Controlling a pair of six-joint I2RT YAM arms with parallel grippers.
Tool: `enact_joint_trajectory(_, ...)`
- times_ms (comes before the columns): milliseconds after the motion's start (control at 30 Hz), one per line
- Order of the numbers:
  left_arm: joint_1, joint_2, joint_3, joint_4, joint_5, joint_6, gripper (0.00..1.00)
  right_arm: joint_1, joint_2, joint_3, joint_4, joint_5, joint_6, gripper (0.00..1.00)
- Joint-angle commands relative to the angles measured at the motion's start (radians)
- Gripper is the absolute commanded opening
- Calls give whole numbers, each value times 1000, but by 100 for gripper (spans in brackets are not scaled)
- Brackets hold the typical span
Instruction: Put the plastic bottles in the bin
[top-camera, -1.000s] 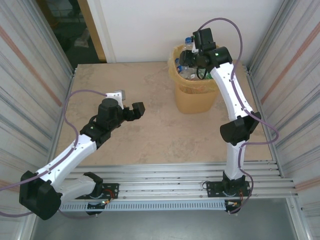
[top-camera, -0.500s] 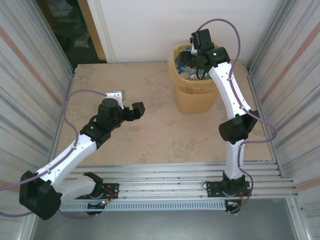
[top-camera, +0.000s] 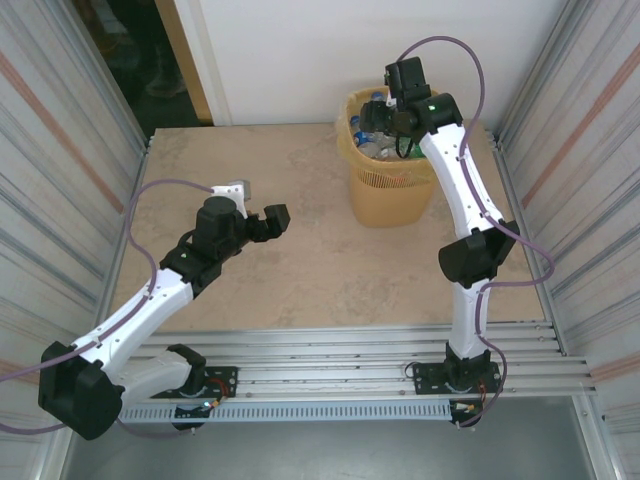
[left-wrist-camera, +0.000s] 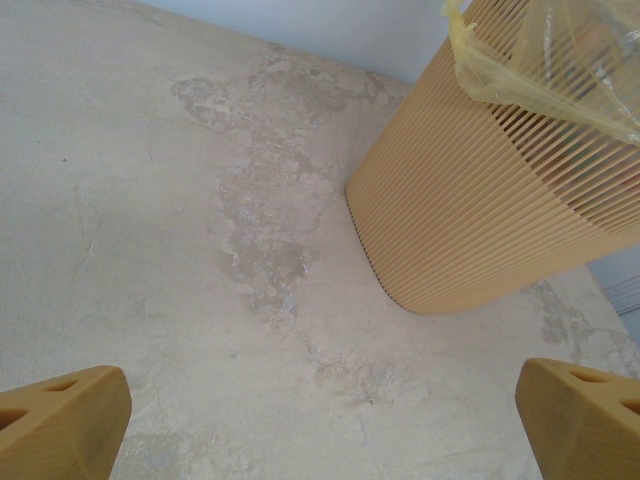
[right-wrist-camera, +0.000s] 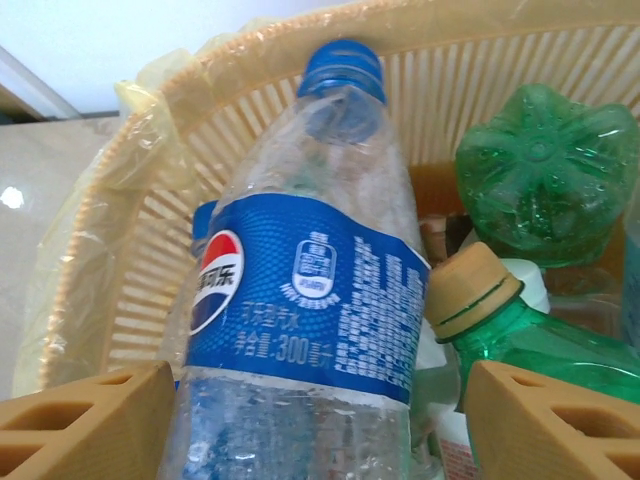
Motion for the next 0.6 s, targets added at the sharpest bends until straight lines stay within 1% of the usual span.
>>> enact_joint_trajectory(0, 5, -32, 14, 0, -19, -4, 99, -14, -4, 35, -26, 35, -28, 75)
enact_joint_trajectory(200, 6, -42, 14, -6, -23, -4, 99, -17, 7, 37, -30, 13, -28, 78)
enact_joint_trajectory(400, 6, -59, 14, -18, -37, 4, 99, -13, -38, 36, -19, -25, -28, 90)
enact_joint_trajectory(567, 7, -81, 23, -40, -60, 22, 99, -13, -98, 35, -30, -40, -33, 97)
